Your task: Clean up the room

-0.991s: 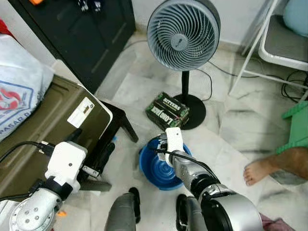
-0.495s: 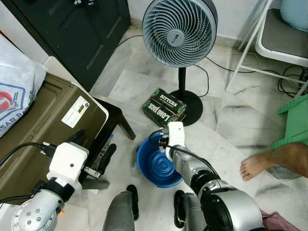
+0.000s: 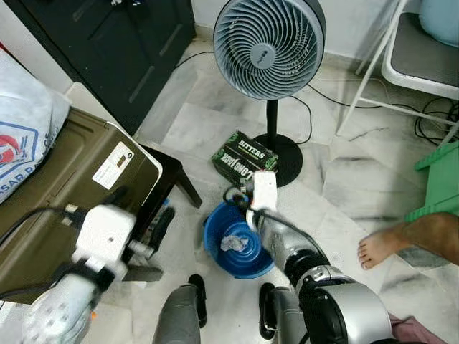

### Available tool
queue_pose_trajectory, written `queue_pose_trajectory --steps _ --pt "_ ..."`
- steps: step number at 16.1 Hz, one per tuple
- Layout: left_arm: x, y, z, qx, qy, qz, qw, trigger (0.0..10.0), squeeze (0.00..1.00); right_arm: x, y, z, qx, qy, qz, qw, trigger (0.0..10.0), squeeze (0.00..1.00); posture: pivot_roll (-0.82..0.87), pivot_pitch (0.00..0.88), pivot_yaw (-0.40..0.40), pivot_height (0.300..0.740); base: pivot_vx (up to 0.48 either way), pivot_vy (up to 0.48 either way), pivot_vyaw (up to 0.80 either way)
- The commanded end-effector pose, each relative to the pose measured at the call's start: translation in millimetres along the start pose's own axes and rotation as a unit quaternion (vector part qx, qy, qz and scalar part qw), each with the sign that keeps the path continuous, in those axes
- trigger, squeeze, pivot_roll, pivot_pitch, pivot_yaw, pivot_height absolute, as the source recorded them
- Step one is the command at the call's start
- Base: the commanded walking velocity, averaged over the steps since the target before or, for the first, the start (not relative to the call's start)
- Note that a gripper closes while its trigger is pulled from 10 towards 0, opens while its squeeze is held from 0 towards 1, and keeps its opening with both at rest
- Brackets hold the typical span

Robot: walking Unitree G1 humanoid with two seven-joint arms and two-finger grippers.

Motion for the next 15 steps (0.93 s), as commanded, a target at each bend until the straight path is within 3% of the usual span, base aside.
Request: queue_pose_trajectory --steps 1,4,5,6,7,9,11,12,14,15 --pt "1.8 0.8 -9 0.015 -0.001 0.009 1.000 10.0 0.00 8.5 1.3 -6 0.007 -0.001 0.018 1.000 10.0 1.00 0.15 0.275 0.077 0.740 0.000 0.000 0.00" --pt "-4.1 -26.6 -8 -0.017 0.013 0.015 1.000 10.0 0.00 9.1 19.7 16 -0.043 0.057 0.071 0.995 10.0 1.00 0.05 0.193 0.047 0.740 0.000 0.000 0.00" --pt "-6.0 -39.9 -6 -0.034 0.021 0.023 0.999 10.0 0.00 3.7 38.5 21 -0.047 0.062 0.098 0.992 10.0 1.00 0.02 0.156 0.031 0.740 0.000 0.000 0.00" --pt "-5.8 -41.7 -6 -0.037 0.023 0.026 0.999 10.0 0.00 2.0 43.0 21 -0.046 0.070 0.101 0.991 10.0 1.00 0.02 0.156 0.031 0.740 0.000 0.000 0.00" --pt "-6.5 -49.1 -9 -0.046 0.032 0.043 0.998 10.0 0.00 -8.1 66.6 17 -0.043 0.116 0.119 0.985 10.0 1.00 -0.01 0.105 0.009 0.740 0.000 0.000 0.00" --pt "-7.0 -55.4 -9 -0.056 0.036 0.052 0.996 10.0 0.00 -12.7 83.6 16 -0.047 0.123 0.138 0.982 10.0 1.00 -0.02 0.069 -0.008 0.740 0.000 0.000 0.00" --pt "2.9 -66.8 -8 -0.070 0.026 0.081 0.994 10.0 0.00 -17.3 97.3 15 -0.058 0.139 0.141 0.978 10.0 1.00 -0.04 0.029 -0.037 0.740 0.000 0.000 0.00" --pt "15.0 -67.7 -8 -0.076 0.040 0.107 0.991 10.0 0.00 -11.9 106.3 18 -0.091 0.196 0.140 0.966 10.0 1.00 -0.05 0.009 -0.046 0.740 0.000 0.000 0.00" --pt "24.8 -67.8 -13 -0.076 0.056 0.130 0.987 10.0 0.00 -11.0 109.6 28 -0.117 0.217 0.127 0.961 10.0 1.00 -0.07 0.000 -0.046 0.740 0.000 0.000 0.00" --pt "28.6 -63.9 -22 -0.069 0.064 0.146 0.985 10.0 0.00 -19.8 111.2 35 -0.131 0.212 0.104 0.963 10.0 1.00 -0.09 0.000 -0.040 0.740 0.000 0.000 0.00"
Point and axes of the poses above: a point about 5 cm out from each wrist's last joint towards the gripper, its own y axis pointing back from the gripper into the wrist, its own z axis along the axis of the wrist's last joint, x = y × z, the point moved 5 cm from there along -y, pointing out of the wrist towards the gripper, and after that the axes turned 7 degrees about y, right-handed, at the moved point
